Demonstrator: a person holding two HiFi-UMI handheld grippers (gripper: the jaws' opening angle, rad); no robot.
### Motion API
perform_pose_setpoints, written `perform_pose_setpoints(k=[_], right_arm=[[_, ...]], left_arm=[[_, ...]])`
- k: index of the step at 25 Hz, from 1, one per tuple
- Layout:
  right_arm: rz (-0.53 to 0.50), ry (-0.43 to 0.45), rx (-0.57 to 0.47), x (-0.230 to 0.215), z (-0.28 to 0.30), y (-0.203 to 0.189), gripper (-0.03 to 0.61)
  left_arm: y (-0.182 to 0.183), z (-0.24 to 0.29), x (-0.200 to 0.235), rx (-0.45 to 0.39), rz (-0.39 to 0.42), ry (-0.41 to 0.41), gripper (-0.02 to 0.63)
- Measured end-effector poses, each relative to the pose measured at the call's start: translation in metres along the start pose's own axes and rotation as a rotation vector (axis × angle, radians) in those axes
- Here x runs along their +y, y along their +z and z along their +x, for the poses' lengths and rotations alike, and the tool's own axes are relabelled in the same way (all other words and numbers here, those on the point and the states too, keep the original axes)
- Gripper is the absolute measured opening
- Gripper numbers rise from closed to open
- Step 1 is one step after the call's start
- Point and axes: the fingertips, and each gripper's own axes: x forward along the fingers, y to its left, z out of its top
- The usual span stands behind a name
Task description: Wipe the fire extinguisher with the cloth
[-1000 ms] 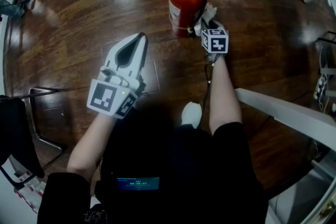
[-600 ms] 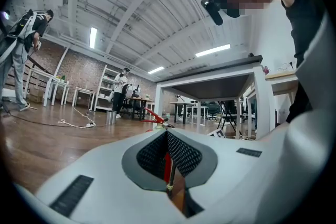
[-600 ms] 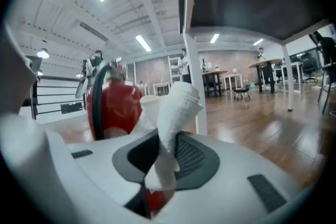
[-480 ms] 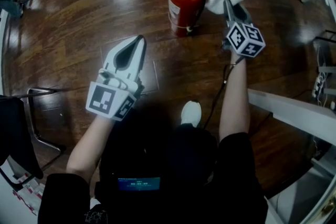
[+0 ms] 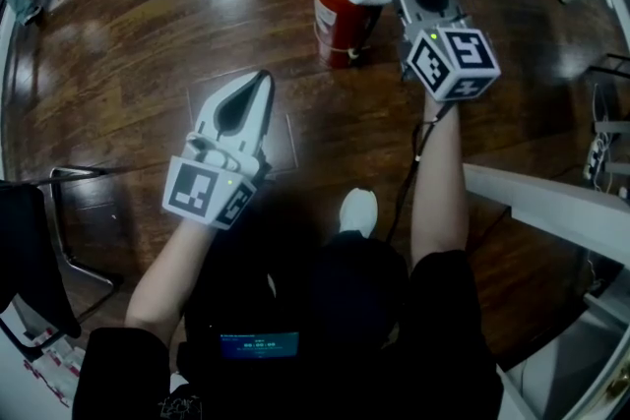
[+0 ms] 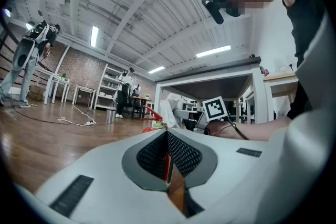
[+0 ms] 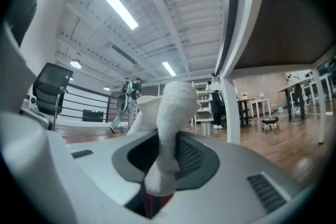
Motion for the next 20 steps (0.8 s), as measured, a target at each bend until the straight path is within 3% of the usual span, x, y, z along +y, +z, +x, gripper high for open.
perform_pose_setpoints(k=[7,11,16,20], right_arm=[[-0.05,-0.097,0.079,0.009,-0.019,-0.058,0.095],[-0.092,-0.089,0.219,0.024,-0.028,-0.127,0.095],[0.012,-0.073,0.435,0.024,-0.025,-0.233,0.097],[0.076,-0.069,0.494,0.025,-0.029,-0.259,0.097]], left_arm=[[-0.003,-0.007,0.008,0.002,-0.007,0.006,0.002],[-0.009,-0.004,0.003,0.011,-0.016,-0.007,0.002],[-0.006,-0.004,0.003,0.009,-0.009,-0.014,0.002],[-0.003,-0.009,0.007,0.006,-0.003,-0.002,0.002]])
